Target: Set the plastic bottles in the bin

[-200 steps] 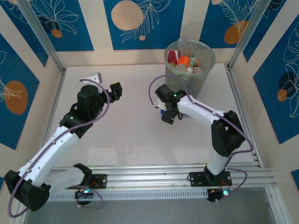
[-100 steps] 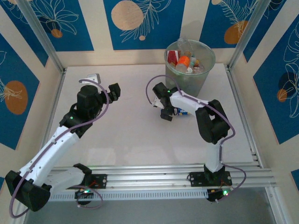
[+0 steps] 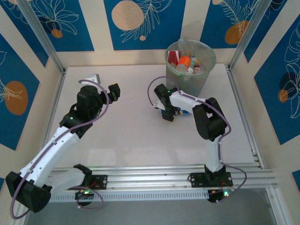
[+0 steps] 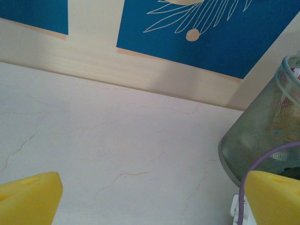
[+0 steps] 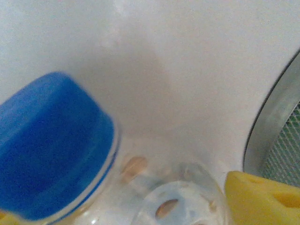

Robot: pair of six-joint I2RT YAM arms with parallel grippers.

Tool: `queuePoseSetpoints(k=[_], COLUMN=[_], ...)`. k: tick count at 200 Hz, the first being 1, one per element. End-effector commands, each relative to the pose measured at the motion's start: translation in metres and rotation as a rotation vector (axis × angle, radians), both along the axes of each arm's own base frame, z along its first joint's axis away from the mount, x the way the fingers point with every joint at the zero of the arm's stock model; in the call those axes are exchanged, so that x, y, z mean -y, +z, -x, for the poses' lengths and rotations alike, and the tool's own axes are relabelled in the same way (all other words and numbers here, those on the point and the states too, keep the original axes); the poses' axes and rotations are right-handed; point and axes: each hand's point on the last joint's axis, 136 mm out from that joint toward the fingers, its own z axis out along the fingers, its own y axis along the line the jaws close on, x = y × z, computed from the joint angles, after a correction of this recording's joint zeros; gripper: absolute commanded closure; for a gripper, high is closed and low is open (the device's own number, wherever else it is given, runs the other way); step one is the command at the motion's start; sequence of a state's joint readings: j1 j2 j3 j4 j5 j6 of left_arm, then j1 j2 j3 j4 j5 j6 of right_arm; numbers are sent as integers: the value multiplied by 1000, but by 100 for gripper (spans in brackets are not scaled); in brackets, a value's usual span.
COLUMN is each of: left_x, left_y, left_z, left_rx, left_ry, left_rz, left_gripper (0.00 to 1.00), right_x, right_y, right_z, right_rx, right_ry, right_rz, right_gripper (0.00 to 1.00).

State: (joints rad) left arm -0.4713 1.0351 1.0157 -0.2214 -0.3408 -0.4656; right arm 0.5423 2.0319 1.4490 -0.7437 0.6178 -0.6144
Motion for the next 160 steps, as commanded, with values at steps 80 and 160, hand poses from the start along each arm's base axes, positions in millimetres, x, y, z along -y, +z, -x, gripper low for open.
queuePoseSetpoints(k=[80, 160], left_x=[-9, -19], left_y=[8, 15], left_z=[5, 12], left_rx=[25, 50], left_ry=[16, 47], left_rz=[24, 15], left_gripper=[1, 0], right_x=[-43, -108], right_y=[53, 253], right_z=[10, 48], right_rx=[81, 357], right_ry=[35, 74], right_rz=[-104, -604], right_gripper=[56, 61])
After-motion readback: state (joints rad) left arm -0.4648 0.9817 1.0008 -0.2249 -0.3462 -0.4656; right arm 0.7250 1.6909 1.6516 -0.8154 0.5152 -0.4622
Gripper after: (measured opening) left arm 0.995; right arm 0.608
